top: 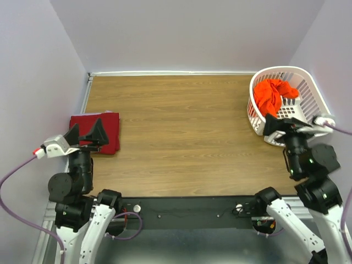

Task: Fold and stack the t-shirts
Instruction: Grab the tshirt from the pile

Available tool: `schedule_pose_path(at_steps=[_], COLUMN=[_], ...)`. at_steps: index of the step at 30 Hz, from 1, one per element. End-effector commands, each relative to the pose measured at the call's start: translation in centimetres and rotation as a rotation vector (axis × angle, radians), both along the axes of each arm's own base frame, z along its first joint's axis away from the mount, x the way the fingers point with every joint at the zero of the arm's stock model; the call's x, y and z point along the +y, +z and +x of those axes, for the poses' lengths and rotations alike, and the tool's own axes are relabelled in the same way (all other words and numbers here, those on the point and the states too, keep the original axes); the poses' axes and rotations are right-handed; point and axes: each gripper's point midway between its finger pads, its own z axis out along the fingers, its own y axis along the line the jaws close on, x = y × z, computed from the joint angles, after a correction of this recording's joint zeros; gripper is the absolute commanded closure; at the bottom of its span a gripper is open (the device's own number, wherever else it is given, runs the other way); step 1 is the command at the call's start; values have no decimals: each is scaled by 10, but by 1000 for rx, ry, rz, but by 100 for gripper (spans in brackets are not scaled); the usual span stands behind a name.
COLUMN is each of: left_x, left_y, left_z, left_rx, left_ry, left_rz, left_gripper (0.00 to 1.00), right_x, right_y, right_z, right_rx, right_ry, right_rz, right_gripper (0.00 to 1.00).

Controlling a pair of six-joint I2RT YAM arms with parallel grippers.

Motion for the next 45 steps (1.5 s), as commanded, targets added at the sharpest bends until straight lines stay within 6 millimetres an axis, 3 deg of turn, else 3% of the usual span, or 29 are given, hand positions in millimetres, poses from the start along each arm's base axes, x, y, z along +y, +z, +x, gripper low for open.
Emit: schedule_pose_path(at_steps=[1, 2, 4, 5, 6, 7, 8, 9, 11, 12, 13, 14, 16, 19, 20, 21, 23, 24, 25, 26, 28, 30, 34, 37, 40, 41, 42, 43, 45], left_x=[-13, -17, -22, -26, -29, -32, -35, -38, -41, -41, -41, -42, -43, -44, -44, -45, -46, -47, -47, -47, -46, -46, -46, -47, -47, -48, -48, -47, -48], left_y=[-20, -24, -37, -43, -54, -60, -66, -70, -83, -83, -81, -79, -78, -77, -76, -77, -77, -77, -76, -77, -77, -79, -82, -84, -84, -84, -84, -85, -84], left_z=[17, 20, 27, 29, 35, 37, 39, 39, 42, 42, 41, 40, 38, 36, 34, 35, 35, 35, 35, 36, 36, 38, 41, 43, 44, 44, 44, 44, 44], left_rx=[21, 27, 43, 51, 67, 74, 80, 79, 95, 92, 84, 75, 66, 59, 54, 55, 53, 52, 49, 49, 49, 58, 75, 84, 86, 86, 86, 89, 87], left_ry=[-55, -72, -92, -111, -123, -134, -147, -166, -176, -178, -181, -182, -187, -194, -196, -200, -208, -209, -209, -207, -205, -200, -200, -203, -201, -202, -202, -201, -205], left_rz=[-12, -17, -11, -6, -13, -13, -11, -10, -4, 1, 5, 11, 11, 16, 10, 11, 11, 12, 11, 12, 11, 11, 14, 13, 14, 14, 14, 15, 14], left_gripper=[7, 7, 7, 7, 7, 7, 7, 7, 8, 8, 8, 8, 8, 8, 8, 8, 8, 8, 8, 8, 8, 8, 8, 9, 8, 9, 9, 9, 9], right_x=[34, 43, 60, 66, 67, 72, 78, 83, 79, 80, 73, 59, 42, -1, -12, -41, -60, -86, -93, -95, -109, -109, -104, -98, -91, -93, -93, -97, -99], right_y=[-14, -6, -18, -14, -13, -34, -37, -24, -30, -40, -42, -70, -78, -87, -90, -94, -114, -121, -128, -150, -164, -201, -239, -257, -258, -256, -251, -229, -198], right_z=[39, 45, 72, 83, 94, 120, 131, 140, 163, 187, 200, 225, 247, 283, 290, 294, 307, 310, 314, 322, 331, 344, 354, 356, 354, 352, 350, 347, 342], right_rx=[100, 88, 153, 162, 181, 266, 289, 275, 312, 351, 365, 441, 470, 486, 484, 489, 521, 528, 538, 581, 600, 668, 732, 769, 780, 779, 773, 732, 678], right_ry=[89, 127, 156, 166, 139, 97, 103, 106, 20, -29, -84, -166, -214, -262, -269, -319, -319, -355, -356, -327, -307, -238, -177, -143, -96, -97, -97, -109, -118], right_rz=[-28, -32, -66, -80, -68, -71, -79, -73, -78, -108, -131, -189, -189, -60, -2, 34, 103, 136, 157, 187, 223, 288, 369, 377, 372, 349, 336, 309, 282], right_gripper=[0, 0, 0, 0, 0, 0, 0, 0, 0, 0, 0, 0, 0, 1, 2, 2, 4, 4, 5, 5, 7, 7, 11, 21, 40, 65, 79, 97, 100])
